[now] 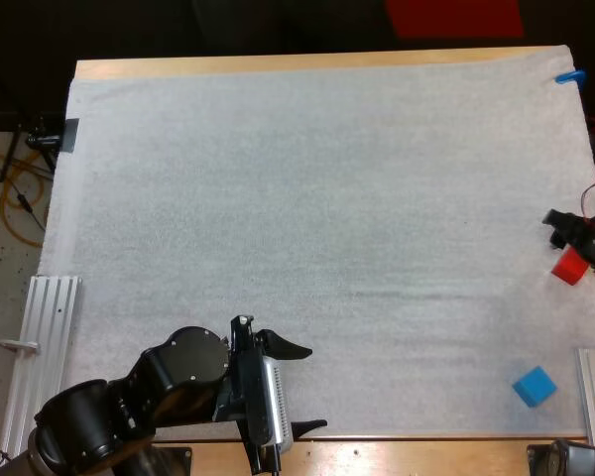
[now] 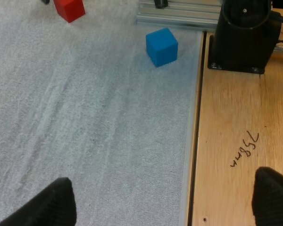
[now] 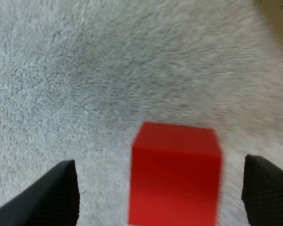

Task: Stack red cube on blue cube

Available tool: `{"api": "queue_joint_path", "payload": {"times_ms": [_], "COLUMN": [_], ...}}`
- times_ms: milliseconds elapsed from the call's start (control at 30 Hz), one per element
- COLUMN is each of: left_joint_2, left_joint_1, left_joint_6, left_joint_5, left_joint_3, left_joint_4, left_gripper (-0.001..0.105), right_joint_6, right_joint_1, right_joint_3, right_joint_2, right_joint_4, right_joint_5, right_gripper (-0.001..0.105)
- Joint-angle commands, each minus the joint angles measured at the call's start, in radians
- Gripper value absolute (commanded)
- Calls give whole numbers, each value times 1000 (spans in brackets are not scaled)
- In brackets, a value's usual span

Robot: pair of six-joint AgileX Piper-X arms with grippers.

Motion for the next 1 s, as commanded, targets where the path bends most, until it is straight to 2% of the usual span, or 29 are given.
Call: {"api": "queue_joint_path", "payload": {"times_ms": [0,200,267,333,367,433,533,833,967], "left_joint_2": [-2,-2,-2,-2,-2,-2,-2,-2,-2], "left_joint_1": [-4,-4,-4,-4,-4,-4,-4,-4,-4], "left_joint_6": [-7,-7,-7,-7,-7,-7,-7,-13,-22], "left_joint_5": [-10,-10,-10,-10,-10,-10,-10,-17,-17], "left_joint_3": [-6,-6,-6,-6,-6,-6,-6,-6,-6], "left_joint_4": [-14,-14,-14,-14,-14,-14,-14,-14,-14], "left_gripper": [73,73,73,73,73,73,73,73,73], "right_joint_6": [-6,-3,-3,-6,-9,-20,-33,-157,-159], "right_joint_1": [-5,-5,-5,-5,-5,-5,-5,-5,-5], "right_joint_3": [-8,-8,-8,-11,-11,-13,-25,-41,-40], "right_joint_2": [22,98,109,103,101,80,38,-205,-329], "right_joint_4": [-21,-18,-18,-13,-13,-11,10,221,310], "right_joint_5": [-30,-15,-15,-15,-15,-15,-6,-2,-2], "right_gripper": [69,68,63,42,36,16,4,3,3]}}
